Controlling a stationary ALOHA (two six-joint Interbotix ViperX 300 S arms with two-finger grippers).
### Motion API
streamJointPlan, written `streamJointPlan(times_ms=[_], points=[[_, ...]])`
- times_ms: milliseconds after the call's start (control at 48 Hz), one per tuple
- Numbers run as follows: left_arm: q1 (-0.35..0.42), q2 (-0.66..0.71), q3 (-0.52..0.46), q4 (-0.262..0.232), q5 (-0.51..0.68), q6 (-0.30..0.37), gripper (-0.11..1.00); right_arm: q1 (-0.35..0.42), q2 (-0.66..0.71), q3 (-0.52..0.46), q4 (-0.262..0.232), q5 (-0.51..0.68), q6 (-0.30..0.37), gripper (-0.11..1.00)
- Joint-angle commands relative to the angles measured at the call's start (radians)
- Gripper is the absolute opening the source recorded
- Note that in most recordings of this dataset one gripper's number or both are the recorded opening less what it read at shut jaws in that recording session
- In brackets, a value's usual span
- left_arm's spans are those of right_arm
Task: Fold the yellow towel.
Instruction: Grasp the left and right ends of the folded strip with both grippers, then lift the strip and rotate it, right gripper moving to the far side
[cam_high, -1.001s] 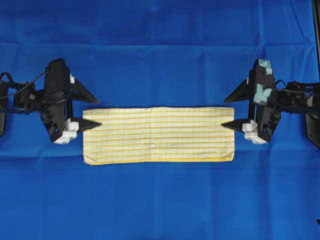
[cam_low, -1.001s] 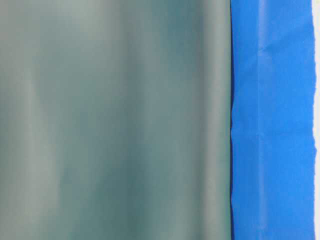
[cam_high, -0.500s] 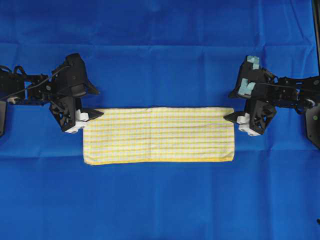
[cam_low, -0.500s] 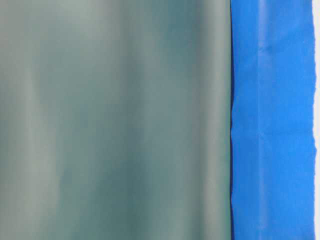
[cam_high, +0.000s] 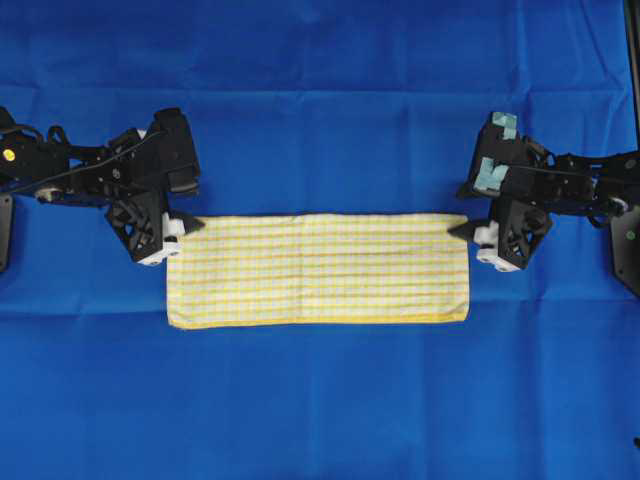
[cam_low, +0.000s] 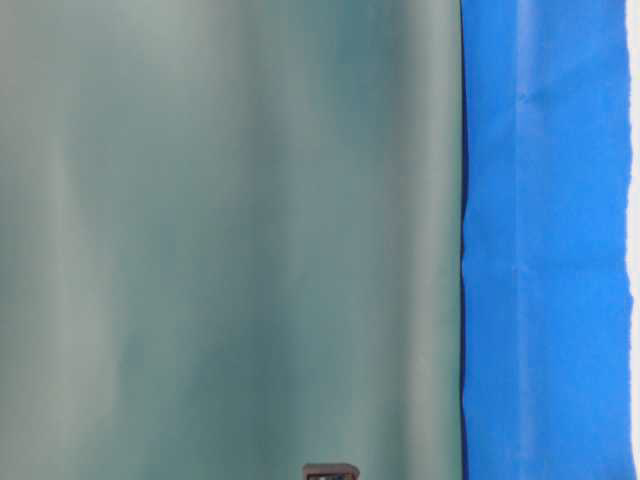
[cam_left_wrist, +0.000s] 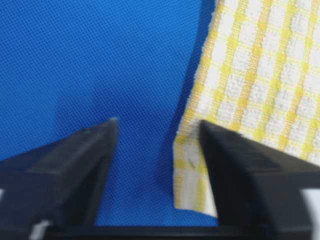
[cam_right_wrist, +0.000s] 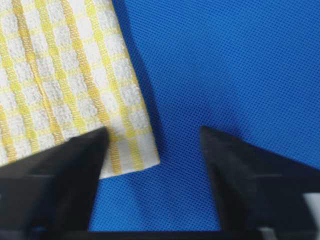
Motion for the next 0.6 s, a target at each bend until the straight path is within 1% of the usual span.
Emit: streamJointPlan(times_ms=[0, 125, 167, 188, 334, 584], points=[[-0.011, -0.002, -0.003, -0.002, 0.038, 0.000, 0.43, 0.000, -0.005, -0.012, -0.005, 0.015, -0.006, 0.53], [-0.048, -0.020, -0.011, 0.003, 0.064, 0.008, 0.11, 0.000, -0.006, -0.017, -0.009, 0.031, -0.020, 0.17], [-0.057, -0.029, -0.014, 0.005, 0.071, 0.011, 0.03, 0.000, -0.009, -0.017, -0.012, 0.029, -0.025, 0.07], [-0.058, -0.035, -0.015, 0.005, 0.074, 0.009, 0.00, -0.002, -0.012, -0.018, -0.012, 0.031, -0.026, 0.05], [-0.054, -0.086, -0.020, 0.009, 0.095, 0.011, 0.00, -0.018, -0.034, -0.021, -0.014, 0.026, -0.037, 0.05], [0.000, -0.176, -0.032, 0.011, 0.149, 0.011, 0.00, -0.086, -0.107, -0.021, -0.015, 0.034, -0.055, 0.05]])
